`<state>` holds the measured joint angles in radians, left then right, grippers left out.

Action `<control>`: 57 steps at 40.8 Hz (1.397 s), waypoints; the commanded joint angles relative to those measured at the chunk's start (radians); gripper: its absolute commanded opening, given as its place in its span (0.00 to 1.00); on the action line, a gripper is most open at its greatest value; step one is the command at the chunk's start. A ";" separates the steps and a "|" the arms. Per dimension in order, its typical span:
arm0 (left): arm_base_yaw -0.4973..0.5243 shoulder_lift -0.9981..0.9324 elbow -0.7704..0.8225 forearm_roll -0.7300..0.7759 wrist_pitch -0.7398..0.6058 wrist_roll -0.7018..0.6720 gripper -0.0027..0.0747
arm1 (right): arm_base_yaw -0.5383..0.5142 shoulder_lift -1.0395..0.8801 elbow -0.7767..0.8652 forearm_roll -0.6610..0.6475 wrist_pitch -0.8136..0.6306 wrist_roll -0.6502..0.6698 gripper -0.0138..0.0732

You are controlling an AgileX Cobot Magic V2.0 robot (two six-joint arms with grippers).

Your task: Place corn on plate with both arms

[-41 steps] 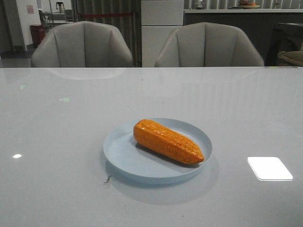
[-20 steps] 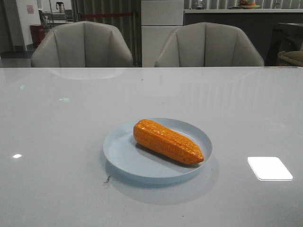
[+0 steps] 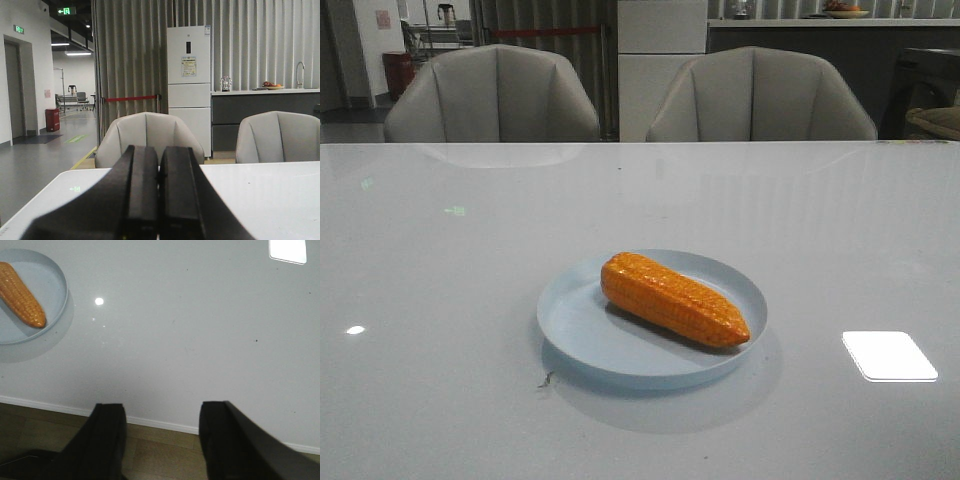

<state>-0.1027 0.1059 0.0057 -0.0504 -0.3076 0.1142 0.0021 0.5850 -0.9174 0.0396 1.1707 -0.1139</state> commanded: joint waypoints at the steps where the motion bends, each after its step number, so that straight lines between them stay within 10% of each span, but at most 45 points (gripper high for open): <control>1: 0.000 -0.063 0.037 0.003 0.010 -0.010 0.16 | -0.006 0.005 -0.026 0.023 -0.068 -0.001 0.66; 18: 0.000 -0.131 0.037 0.003 0.184 -0.010 0.16 | -0.005 0.005 -0.026 0.040 -0.076 -0.001 0.63; 35: 0.000 -0.127 0.037 0.003 0.190 -0.010 0.16 | 0.015 0.005 -0.026 0.045 -0.149 -0.003 0.18; 57: 0.000 -0.127 0.037 0.003 0.190 -0.010 0.16 | 0.015 0.005 0.178 0.064 -0.607 -0.002 0.19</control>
<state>-0.1027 -0.0056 0.0057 -0.0467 -0.0373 0.1142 0.0154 0.5841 -0.7909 0.0891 0.7374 -0.1139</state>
